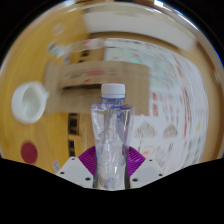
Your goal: Pour water
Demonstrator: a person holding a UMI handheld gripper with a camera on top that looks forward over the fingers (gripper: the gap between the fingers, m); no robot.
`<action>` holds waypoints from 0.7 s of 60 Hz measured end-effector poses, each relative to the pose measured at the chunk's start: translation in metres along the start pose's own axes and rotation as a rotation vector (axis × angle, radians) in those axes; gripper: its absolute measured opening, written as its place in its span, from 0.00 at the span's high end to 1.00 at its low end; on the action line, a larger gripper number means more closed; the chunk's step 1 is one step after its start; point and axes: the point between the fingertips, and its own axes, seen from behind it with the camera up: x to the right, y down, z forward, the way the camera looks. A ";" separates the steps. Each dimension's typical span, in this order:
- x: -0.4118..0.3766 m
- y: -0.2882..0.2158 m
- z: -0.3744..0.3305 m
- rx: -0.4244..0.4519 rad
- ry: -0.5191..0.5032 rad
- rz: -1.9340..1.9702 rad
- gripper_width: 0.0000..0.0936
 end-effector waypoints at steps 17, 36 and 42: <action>0.026 0.013 -0.015 0.053 -0.114 1.196 0.63; -0.133 0.038 -0.005 -0.058 -0.356 1.550 0.63; -0.166 0.038 -0.005 -0.080 -0.384 1.566 0.62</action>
